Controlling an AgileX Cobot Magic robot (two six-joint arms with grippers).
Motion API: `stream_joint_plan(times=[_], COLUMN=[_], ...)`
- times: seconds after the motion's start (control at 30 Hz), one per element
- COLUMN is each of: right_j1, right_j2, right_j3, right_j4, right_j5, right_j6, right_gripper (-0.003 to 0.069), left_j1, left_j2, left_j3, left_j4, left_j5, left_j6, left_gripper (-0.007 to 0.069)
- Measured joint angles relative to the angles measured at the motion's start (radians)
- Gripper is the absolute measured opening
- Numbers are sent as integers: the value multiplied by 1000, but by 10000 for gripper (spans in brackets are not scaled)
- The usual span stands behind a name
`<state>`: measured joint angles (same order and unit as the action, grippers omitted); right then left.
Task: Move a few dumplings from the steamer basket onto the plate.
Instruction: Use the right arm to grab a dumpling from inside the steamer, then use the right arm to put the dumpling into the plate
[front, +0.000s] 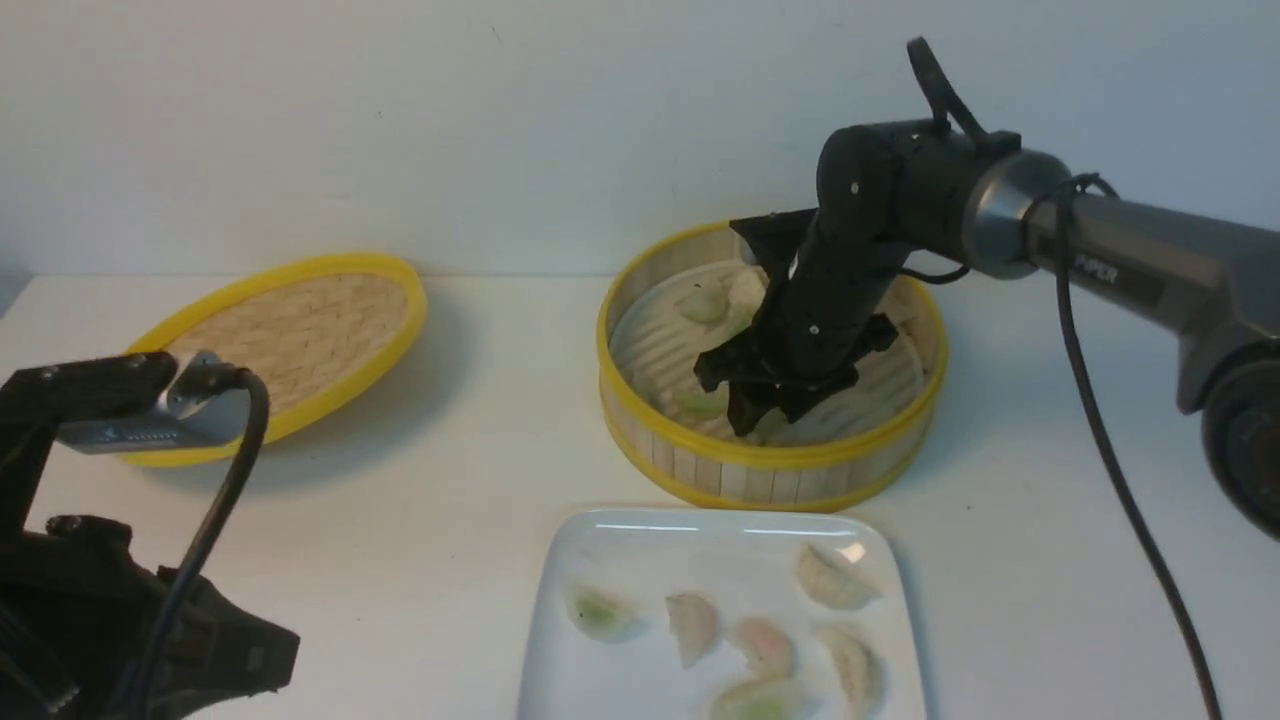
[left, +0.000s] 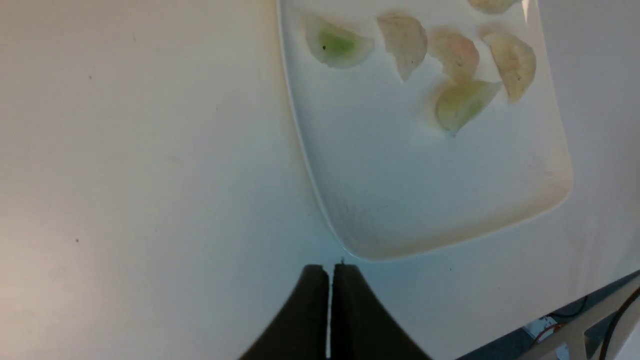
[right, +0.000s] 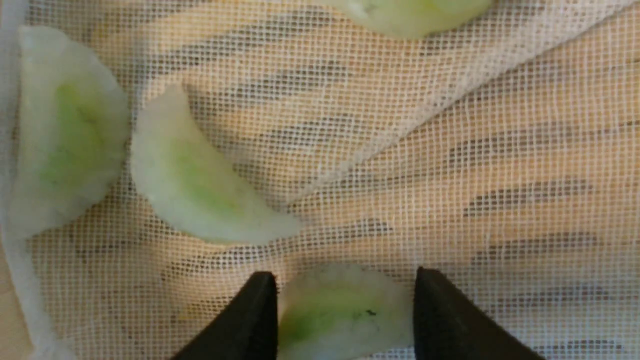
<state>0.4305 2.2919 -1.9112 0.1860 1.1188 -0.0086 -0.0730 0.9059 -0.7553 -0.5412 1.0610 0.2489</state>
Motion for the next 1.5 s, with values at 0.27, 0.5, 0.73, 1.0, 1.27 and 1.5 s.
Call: stream_joint_plan(times=[0.27,0.5,0.73,1.0,1.27,1.5], right_j1=[-37,-50,-21,66,186,221], right_j2=[-174,-411,-612,-777,-728,-674], right_j3=[6,28,307,789,1042,1069], right_j4=[-9,-1,71,144,175,193], right_j5=[59,118,120,-26,-258,-306], right_j6=[-15,-56,-82,-136,-189,-171], right_gripper=[318,318,318,318,318,318], left_j1=[0,-30,-231,-392,-442,-475], left_j2=[46,255,457,721,969,1122], left_j3=[-250,-403,-536,-740,-961,-1112], left_j4=[60,52,136,248,266,333], left_j5=[19,68,69,85,95,106], left_j6=[-3,-2,-24,-88,-75,-35], left_gripper=[-6,-6,-6,-6,-6,-3])
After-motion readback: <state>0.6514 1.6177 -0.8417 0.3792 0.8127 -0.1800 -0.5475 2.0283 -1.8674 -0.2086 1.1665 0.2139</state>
